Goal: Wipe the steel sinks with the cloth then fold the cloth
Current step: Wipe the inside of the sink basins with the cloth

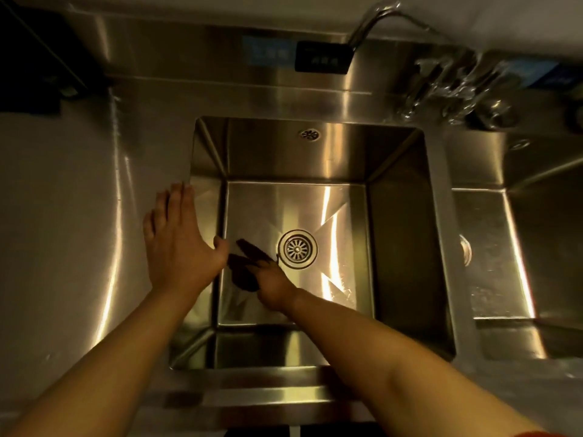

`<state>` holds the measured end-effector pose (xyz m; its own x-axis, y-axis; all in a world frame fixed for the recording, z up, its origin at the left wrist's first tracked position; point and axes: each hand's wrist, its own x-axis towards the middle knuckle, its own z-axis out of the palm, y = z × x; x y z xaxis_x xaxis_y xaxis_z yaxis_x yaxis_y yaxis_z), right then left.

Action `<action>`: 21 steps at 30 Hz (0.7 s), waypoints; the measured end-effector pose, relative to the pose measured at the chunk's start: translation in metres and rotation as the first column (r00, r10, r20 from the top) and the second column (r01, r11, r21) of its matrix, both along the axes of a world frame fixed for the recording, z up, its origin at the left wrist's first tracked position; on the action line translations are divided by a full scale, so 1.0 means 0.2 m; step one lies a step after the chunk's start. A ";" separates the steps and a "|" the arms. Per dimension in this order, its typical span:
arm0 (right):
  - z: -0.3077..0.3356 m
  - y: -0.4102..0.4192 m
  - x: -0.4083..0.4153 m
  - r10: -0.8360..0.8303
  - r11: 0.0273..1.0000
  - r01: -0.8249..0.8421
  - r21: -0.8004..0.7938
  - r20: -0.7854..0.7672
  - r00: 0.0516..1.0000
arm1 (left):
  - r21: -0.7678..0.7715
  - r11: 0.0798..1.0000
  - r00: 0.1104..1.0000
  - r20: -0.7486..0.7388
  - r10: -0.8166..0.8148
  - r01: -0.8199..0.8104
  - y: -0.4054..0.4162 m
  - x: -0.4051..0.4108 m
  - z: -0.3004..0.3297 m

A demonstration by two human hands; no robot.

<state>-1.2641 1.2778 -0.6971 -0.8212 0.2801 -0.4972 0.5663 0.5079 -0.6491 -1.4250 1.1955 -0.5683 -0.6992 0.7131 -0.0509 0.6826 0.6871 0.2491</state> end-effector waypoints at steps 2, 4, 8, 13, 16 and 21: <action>0.12 -0.01 0.07 -0.276 0.945 0.248 -0.214 -0.112 0.955 | 0.025 1.000 1.000 0.031 -0.005 0.004 -0.01 0.00 -0.01; 0.23 0.00 0.13 -0.394 0.899 0.361 -0.248 -0.100 0.913 | 0.060 0.998 0.997 0.078 -0.007 0.003 -0.02 -0.02 -0.01; 0.43 0.05 0.28 -0.436 0.887 0.424 -0.184 -0.030 0.899 | 0.126 0.992 0.978 0.209 -0.008 -0.019 -0.06 -0.03 0.01; 0.72 0.14 0.51 -0.484 0.873 0.487 0.017 -0.086 0.871 | 0.035 0.996 0.969 0.230 -0.085 0.079 -0.23 0.08 0.09; 0.90 0.17 0.66 -0.517 0.853 0.521 0.031 -0.090 0.851 | -0.023 0.991 0.955 0.271 -0.123 0.134 -0.29 0.23 0.17; 1.12 0.18 0.86 -0.555 0.798 0.575 0.181 -0.148 0.818 | 0.021 0.972 0.909 0.350 -0.226 0.233 -0.28 0.52 0.27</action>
<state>-1.0926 1.3146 -0.4733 -0.5198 0.7957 -0.3109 0.7438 0.2424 -0.6229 -1.3203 1.1388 -0.5135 -0.4521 0.8479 -0.2769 0.6949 0.5295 0.4865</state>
